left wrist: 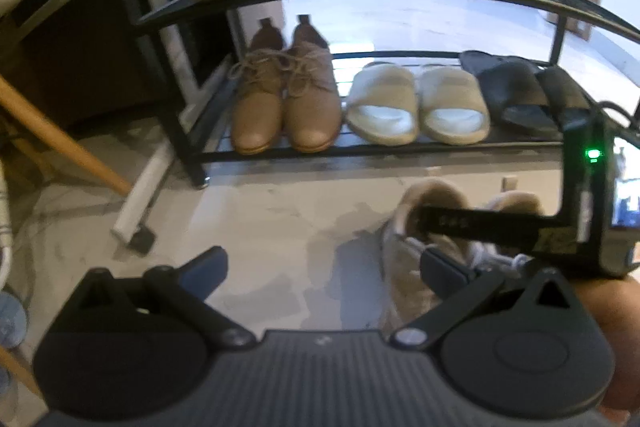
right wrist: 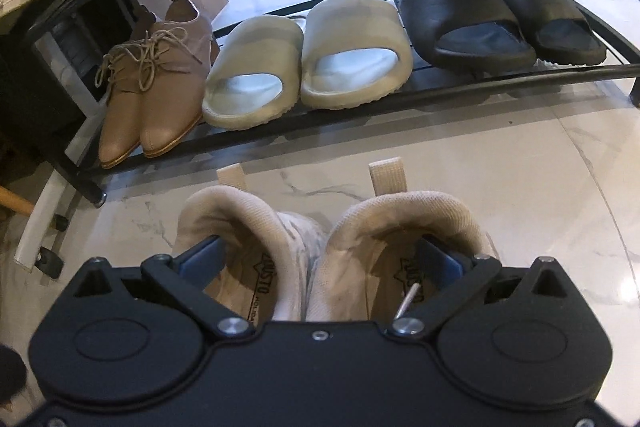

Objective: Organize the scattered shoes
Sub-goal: 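Close the right gripper on both sneaker heels together, then lift the sneaker pair with the right gripper onto the upper rack shelf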

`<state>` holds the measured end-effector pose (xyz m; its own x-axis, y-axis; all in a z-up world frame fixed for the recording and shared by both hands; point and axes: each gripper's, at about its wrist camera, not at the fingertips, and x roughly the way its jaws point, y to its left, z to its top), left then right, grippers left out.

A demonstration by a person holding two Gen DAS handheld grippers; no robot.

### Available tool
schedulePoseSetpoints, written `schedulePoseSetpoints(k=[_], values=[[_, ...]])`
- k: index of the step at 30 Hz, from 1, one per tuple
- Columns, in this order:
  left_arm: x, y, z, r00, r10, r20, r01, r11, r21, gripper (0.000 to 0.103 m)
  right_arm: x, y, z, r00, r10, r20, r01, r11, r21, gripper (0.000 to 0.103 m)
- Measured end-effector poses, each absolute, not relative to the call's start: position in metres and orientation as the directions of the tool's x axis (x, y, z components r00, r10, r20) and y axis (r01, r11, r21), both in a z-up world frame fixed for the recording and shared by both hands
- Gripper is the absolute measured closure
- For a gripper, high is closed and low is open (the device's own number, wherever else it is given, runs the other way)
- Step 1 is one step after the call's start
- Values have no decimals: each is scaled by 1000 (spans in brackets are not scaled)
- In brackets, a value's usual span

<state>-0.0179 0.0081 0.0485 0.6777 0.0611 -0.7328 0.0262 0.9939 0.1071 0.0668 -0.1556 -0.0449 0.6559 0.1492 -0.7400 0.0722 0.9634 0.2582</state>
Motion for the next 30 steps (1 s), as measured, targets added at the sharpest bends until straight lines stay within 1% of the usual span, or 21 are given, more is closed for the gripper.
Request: schedulePoseSetpoints(k=[2,4,7,9,12,13,14,15,16,17,18,22,26,30], values=[[-18,8,47,676,56,-735,24,995,98,1,68,-151,-47,641,140,-754,55,972,227,0],[-17,13,45,664,41,-746,3,998,58,1,69,-149,-49,639,124,-759,60,976,210,0],[-17,28,39,639,-7,-769,-63,996,-61,1,72,-147,-52,637,101,-764,92,974,205,0],[-17,38,33,623,-35,-782,-118,983,-138,1,74,-143,-54,627,76,-776,100,979,177,0],[-16,41,29,594,-12,-804,-156,979,-130,1,77,-139,-56,622,45,-781,110,983,144,0],[-16,42,27,585,-5,-811,-168,977,-127,1,76,-138,-56,626,36,-779,115,984,138,8],[-16,42,25,576,2,-818,-174,977,-120,1,74,-137,-56,641,14,-768,129,984,125,20],[-16,40,24,570,8,-821,-164,981,-105,1,72,-136,-56,656,-10,-755,143,983,112,36],[-16,39,23,566,9,-824,-154,984,-95,1,65,-134,-55,695,-37,-718,152,984,97,41],[-16,37,23,564,11,-825,-143,986,-84,1,63,-133,-55,705,-23,-709,133,986,100,47],[-16,36,22,562,13,-827,-132,989,-74,1,62,-131,-55,714,-10,-700,114,988,103,56],[-15,36,26,573,39,-819,-125,991,-40,1,52,-132,-51,756,-10,-654,124,984,128,60],[-15,38,31,588,65,-806,-137,990,-20,1,15,-123,-22,868,-82,-490,135,988,74,63],[-22,50,46,642,110,-759,-202,979,-29,1,-6,-110,29,954,-72,-291,84,996,28,67]])
